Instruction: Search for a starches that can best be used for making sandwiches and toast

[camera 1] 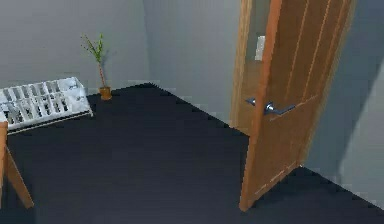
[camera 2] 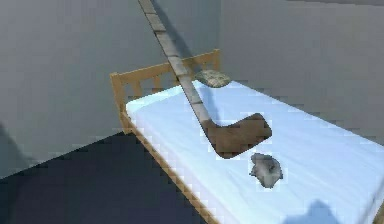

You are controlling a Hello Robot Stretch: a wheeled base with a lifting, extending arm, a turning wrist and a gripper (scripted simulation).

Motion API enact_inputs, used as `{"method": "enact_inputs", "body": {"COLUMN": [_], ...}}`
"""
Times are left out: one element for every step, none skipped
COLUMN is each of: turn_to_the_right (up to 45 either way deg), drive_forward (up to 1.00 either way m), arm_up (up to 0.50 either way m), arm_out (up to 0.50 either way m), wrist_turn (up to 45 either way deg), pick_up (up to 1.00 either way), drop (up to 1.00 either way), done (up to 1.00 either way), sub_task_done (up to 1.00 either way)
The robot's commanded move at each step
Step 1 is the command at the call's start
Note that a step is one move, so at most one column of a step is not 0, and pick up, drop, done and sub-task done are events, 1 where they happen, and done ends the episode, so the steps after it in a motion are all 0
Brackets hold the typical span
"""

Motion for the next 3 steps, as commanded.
{"method": "enact_inputs", "body": {"turn_to_the_right": [0.0, -9.0, 0.0], "drive_forward": [1.00, 0.00, 0.25], "arm_up": [0.00, 0.00, 0.00], "arm_out": [0.00, 0.00, 0.00], "wrist_turn": [0.0, 0.0, 0.0], "pick_up": [0.00, 0.00, 0.00], "drop": [0.00, 0.00, 0.00], "done": [0.00, 0.00, 0.00], "sub_task_done": [0.00, 0.00, 0.00]}}
